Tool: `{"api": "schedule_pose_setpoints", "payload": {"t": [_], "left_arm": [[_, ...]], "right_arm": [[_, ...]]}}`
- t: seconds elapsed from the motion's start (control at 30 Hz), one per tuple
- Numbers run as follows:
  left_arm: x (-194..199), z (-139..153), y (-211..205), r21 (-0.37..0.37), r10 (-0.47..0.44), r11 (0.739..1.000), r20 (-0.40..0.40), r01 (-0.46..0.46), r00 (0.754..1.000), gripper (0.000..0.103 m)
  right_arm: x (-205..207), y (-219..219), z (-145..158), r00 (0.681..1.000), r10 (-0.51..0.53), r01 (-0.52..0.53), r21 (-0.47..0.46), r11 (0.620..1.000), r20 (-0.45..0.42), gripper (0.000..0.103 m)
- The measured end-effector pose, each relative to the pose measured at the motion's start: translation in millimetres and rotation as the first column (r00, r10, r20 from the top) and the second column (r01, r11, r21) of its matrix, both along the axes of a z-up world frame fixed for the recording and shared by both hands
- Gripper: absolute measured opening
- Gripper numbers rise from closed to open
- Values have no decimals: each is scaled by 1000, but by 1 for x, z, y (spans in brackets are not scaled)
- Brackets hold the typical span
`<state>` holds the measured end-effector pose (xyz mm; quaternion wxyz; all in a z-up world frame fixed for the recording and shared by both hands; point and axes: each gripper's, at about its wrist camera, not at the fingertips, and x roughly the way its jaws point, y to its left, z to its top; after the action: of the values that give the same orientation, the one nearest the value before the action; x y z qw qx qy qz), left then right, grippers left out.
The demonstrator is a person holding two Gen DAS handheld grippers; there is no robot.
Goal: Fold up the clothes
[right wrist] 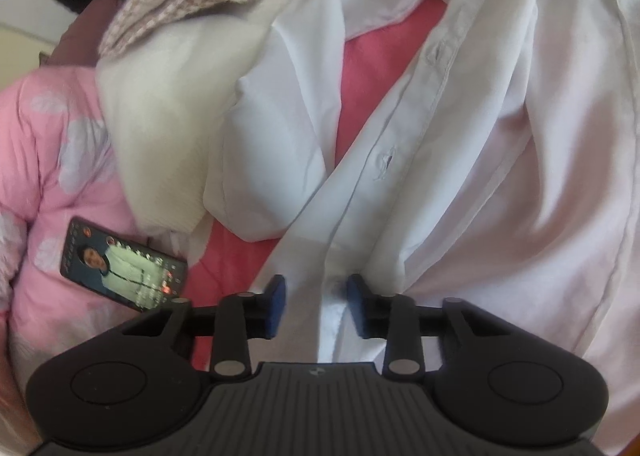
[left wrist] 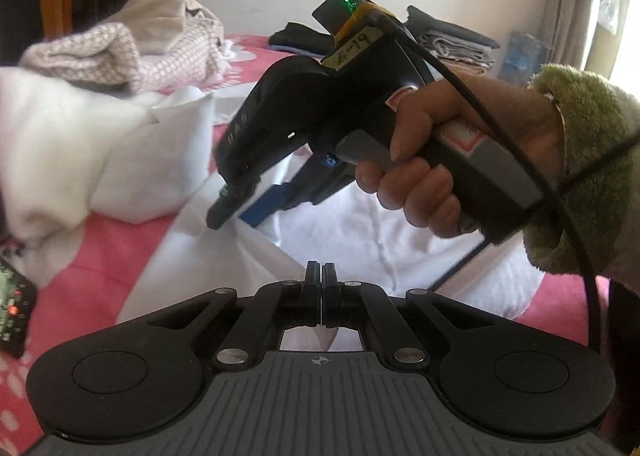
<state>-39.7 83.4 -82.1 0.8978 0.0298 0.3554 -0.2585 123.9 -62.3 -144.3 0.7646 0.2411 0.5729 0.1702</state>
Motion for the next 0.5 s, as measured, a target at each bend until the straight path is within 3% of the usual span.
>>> {"api": "schedule_pose_setpoints", "payload": {"t": [0.03,0.13,0.5], "left_arm": [[1,0,-1,-11,-6,1000,-6,6,1000,0],[4,0,-4,-43,-27,999,-7,26,1000,0],[10,3,-24,-156,-121,981,-11,118,993,0]], "right_arm": [[-1,-1,1,1000,2,-2,-7,1000,4,11],[-8,-19,7,999,-23,23,-13,1000,24,1],[-35,-83,29,989,-113,117,-32,993,95,1]]}}
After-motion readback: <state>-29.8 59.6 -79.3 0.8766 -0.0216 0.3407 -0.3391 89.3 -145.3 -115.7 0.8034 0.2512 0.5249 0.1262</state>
